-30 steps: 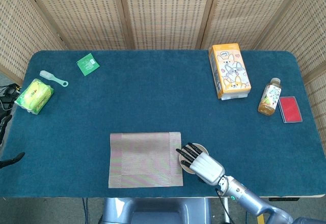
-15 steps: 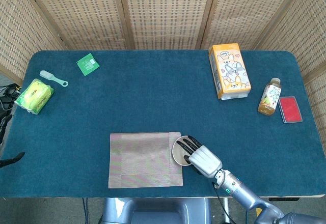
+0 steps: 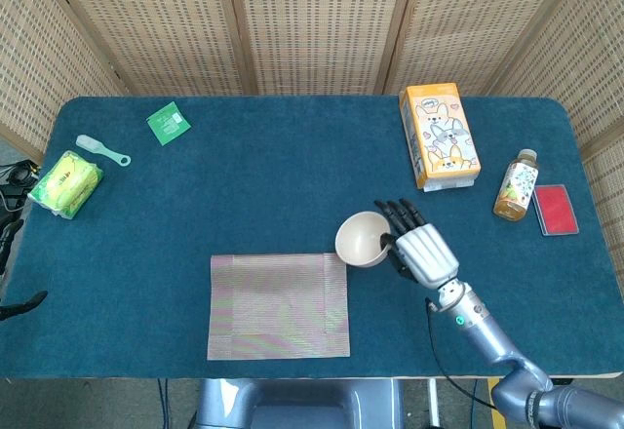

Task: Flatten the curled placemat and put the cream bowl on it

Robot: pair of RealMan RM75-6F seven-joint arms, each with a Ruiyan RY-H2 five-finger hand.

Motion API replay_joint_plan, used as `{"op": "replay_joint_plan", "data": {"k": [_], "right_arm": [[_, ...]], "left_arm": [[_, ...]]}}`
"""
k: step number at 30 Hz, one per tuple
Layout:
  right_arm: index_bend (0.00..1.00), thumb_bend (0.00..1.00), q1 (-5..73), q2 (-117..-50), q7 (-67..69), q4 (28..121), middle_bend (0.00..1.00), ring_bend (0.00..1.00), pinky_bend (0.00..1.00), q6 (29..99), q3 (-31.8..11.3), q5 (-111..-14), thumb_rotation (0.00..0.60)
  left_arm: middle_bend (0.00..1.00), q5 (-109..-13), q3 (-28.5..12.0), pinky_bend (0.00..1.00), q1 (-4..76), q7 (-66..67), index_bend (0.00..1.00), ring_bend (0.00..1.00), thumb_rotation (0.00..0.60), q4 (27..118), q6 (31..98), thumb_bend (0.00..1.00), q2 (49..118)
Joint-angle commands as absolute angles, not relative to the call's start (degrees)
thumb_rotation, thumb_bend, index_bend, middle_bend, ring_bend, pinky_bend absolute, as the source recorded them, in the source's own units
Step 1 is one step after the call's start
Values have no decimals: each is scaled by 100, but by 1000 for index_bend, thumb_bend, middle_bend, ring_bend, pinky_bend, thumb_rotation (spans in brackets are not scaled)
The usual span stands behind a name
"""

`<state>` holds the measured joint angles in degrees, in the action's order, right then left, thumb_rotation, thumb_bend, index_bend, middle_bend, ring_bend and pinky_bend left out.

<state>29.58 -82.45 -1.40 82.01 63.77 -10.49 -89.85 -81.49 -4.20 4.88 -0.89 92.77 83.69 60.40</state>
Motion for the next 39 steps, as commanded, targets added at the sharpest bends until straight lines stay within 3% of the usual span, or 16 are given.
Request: {"op": "replay_joint_plan", "data": {"k": [1, 11, 24, 27, 29, 31, 33, 39], "right_arm": [[672, 689, 3034, -8155, 293, 7662, 0, 0, 0, 6054, -1483, -8125, 600], [675, 688, 3168, -8633, 630, 6082, 0, 0, 0, 5173, -1638, -6919, 600], [658, 686, 3131, -8957, 911, 5236, 0, 0, 0, 5017, -1413, -6906, 600], [488, 581, 3088, -8962, 998, 5186, 0, 0, 0, 4978, -1318, -6964, 600], [177, 380, 3054, -8910, 1112, 5214, 0, 0, 0, 4885, -1197, -7060, 600], [22, 239, 2978, -8686, 1262, 5427, 0, 0, 0, 4907, -1052, -7257, 600], [0, 193, 2916, -8552, 1241, 5509, 0, 0, 0, 5119, -980, -7426, 600], [0, 192, 2695, -8158, 1220, 5824, 0, 0, 0, 5720, -838, -7777, 600]], "left_arm": [[0, -8136, -423, 0, 496, -76, 0, 0, 600, 9278, 8353, 0, 6043], [0, -8109, -423, 0, 527, 17, 0, 0, 600, 9312, 8303, 0, 6071], [0, -8107, -419, 0, 531, 40, 0, 0, 600, 9336, 8307, 0, 6076], [0, -8134, -407, 0, 522, 24, 0, 0, 600, 9341, 8323, 0, 6068], [0, -8156, -399, 0, 511, 13, 0, 0, 600, 9350, 8347, 0, 6062], [0, -8177, -395, 0, 483, -28, 0, 0, 600, 9365, 8400, 0, 6043], [0, -8190, -393, 0, 471, -55, 0, 0, 600, 9369, 8421, 0, 6032], [0, -8226, -373, 0, 451, -112, 0, 0, 600, 9369, 8445, 0, 6008]]}}
